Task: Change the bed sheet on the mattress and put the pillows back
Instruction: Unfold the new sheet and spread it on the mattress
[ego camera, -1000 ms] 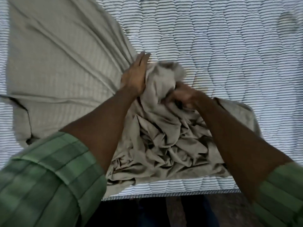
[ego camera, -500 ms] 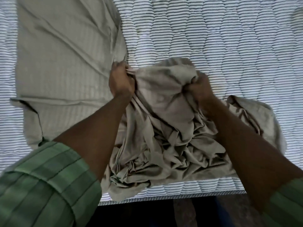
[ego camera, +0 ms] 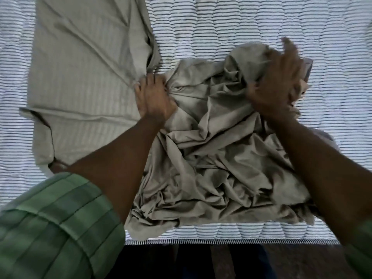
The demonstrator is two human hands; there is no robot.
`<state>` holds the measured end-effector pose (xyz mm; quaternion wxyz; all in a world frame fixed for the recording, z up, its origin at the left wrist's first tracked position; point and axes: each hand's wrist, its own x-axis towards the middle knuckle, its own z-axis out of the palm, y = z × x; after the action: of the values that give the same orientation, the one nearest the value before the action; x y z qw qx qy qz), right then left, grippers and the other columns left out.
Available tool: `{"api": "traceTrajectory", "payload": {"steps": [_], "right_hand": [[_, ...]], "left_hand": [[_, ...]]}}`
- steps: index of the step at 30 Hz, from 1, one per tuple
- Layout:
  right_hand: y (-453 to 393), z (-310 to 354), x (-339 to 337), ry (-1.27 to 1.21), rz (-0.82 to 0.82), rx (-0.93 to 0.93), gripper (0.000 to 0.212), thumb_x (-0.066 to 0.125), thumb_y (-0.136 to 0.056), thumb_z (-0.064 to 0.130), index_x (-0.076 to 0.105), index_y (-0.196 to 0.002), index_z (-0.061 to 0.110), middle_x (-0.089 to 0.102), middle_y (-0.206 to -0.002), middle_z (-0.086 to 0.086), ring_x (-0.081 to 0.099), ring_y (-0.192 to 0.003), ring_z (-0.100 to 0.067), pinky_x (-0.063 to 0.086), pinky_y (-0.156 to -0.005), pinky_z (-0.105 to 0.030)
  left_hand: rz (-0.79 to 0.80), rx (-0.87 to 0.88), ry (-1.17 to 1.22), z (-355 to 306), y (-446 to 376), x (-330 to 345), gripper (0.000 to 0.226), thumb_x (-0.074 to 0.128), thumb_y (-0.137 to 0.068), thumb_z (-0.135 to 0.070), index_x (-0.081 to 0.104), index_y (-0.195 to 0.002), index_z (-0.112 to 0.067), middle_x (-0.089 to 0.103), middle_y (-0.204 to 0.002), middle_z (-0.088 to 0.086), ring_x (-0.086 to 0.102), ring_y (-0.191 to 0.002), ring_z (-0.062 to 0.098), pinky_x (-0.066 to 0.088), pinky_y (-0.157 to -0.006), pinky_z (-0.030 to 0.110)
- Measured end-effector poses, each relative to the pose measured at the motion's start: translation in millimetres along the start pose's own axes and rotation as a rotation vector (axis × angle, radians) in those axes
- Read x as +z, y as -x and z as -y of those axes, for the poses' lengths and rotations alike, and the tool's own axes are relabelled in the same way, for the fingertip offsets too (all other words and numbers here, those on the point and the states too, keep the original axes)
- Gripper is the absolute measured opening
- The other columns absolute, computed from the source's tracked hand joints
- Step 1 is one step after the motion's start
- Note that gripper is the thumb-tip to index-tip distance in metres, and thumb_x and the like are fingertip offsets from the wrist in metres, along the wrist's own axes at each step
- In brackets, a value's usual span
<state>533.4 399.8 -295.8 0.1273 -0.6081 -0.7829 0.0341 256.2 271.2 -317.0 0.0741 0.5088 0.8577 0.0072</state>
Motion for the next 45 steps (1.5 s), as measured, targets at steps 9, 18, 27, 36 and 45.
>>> {"api": "traceTrajectory", "payload": {"steps": [9, 18, 27, 36, 45], "right_hand": [[-33.1, 90.4, 59.4, -0.034, 0.793, -0.268, 0.070, 0.060, -0.087, 0.032, 0.034, -0.151, 0.019, 0.060, -0.133, -0.018, 0.059, -0.120, -0.041, 0.049, -0.086, -0.045], [-127.9, 91.8, 26.5, -0.756, 0.146, -0.026, 0.069, 0.069, -0.080, 0.027, 0.046, -0.141, 0.002, 0.053, -0.136, -0.004, 0.050, -0.130, -0.016, 0.032, -0.112, -0.012], [-11.7, -56.7, 20.1, -0.059, 0.009, 0.789, 0.065, 0.055, -0.079, 0.048, 0.053, -0.135, 0.014, 0.058, -0.132, -0.011, 0.053, -0.127, -0.035, 0.039, -0.107, -0.049], [74.9, -55.5, 20.7, -0.754, 0.779, 0.368, 0.029, 0.063, -0.075, 0.042, 0.072, -0.089, 0.019, 0.074, -0.091, -0.006, 0.071, -0.089, -0.026, 0.057, -0.081, -0.054], [0.1, -134.1, -26.9, -1.230, 0.435, 0.936, 0.044, 0.083, -0.051, 0.029, 0.074, -0.091, 0.012, 0.075, -0.097, -0.014, 0.068, -0.088, -0.024, 0.058, -0.084, -0.047]], "left_hand": [[0.434, -0.116, 0.062, -43.0, -29.4, -6.3, 0.051, 0.061, -0.090, -0.041, 0.056, -0.130, -0.010, 0.061, -0.133, 0.018, 0.059, -0.122, 0.040, 0.051, -0.093, 0.045], [-0.018, 0.252, 0.603, -75.7, -76.5, -26.0, 0.089, 0.049, -0.081, -0.016, 0.013, -0.161, -0.003, 0.031, -0.163, 0.018, 0.036, -0.148, 0.033, 0.040, -0.114, 0.042], [-0.036, 0.329, 0.289, -138.2, 11.6, -2.1, 0.044, 0.057, -0.083, -0.025, 0.057, -0.127, -0.020, 0.058, -0.124, 0.005, 0.054, -0.113, 0.029, 0.039, -0.095, 0.044], [0.413, -0.177, 0.567, -218.3, 67.5, 28.3, 0.064, 0.053, -0.099, -0.055, 0.057, -0.132, 0.001, 0.056, -0.137, 0.020, 0.051, -0.128, 0.037, 0.040, -0.107, 0.041], [0.212, -0.504, 0.889, -224.7, 48.6, 24.4, 0.053, 0.030, -0.112, -0.037, 0.061, -0.134, 0.001, 0.061, -0.136, 0.023, 0.055, -0.127, 0.039, 0.041, -0.102, 0.037]]}}
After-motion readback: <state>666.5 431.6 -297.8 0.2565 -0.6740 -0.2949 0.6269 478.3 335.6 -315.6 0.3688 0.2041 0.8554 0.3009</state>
